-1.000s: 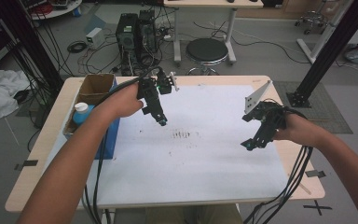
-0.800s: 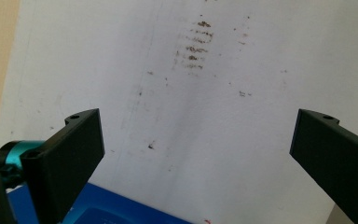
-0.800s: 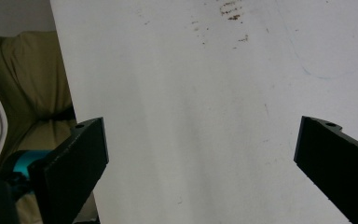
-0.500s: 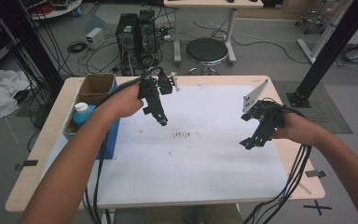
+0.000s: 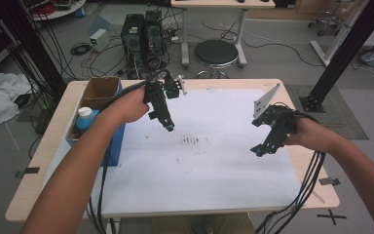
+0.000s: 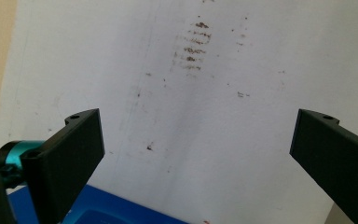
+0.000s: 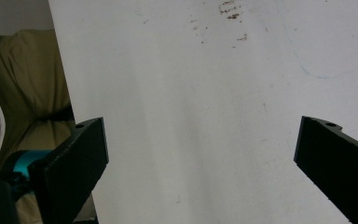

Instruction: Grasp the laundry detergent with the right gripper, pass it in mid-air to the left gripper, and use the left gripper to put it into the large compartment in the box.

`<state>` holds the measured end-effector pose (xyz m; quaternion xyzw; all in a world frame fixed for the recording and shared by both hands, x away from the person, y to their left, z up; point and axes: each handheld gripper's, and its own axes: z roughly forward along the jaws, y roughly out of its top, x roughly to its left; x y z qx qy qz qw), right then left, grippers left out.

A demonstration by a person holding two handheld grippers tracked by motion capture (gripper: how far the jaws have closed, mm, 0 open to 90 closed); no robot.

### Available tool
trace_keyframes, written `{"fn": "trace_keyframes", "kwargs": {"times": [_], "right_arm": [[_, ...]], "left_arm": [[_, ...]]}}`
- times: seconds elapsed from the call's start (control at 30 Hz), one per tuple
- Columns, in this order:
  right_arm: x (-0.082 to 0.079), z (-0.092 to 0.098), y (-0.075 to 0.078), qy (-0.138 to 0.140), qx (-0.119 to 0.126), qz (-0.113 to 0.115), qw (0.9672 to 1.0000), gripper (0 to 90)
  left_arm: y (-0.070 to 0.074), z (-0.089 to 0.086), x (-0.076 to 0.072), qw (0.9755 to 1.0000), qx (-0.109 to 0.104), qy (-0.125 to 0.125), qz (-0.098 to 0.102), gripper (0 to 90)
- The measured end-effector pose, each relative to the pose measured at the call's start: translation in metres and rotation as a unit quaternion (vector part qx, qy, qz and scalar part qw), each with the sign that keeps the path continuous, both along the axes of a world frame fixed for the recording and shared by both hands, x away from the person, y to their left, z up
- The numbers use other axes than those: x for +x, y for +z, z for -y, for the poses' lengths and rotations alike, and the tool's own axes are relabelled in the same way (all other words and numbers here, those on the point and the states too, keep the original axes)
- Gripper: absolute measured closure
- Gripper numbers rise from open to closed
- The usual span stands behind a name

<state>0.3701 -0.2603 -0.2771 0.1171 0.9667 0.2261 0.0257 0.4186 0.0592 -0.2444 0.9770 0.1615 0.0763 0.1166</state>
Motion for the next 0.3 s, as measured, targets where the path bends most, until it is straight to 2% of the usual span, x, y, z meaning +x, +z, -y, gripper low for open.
{"fn": "trace_keyframes", "kwargs": {"times": [0.3], "right_arm": [[-0.0001,0.0003,0.0000,-0.002,-0.001,0.001,1.0000,1.8]], "left_arm": [[-0.0001,-0.0007,0.0000,1.0000,-0.001,-0.004,-0.001,2.9]]}}
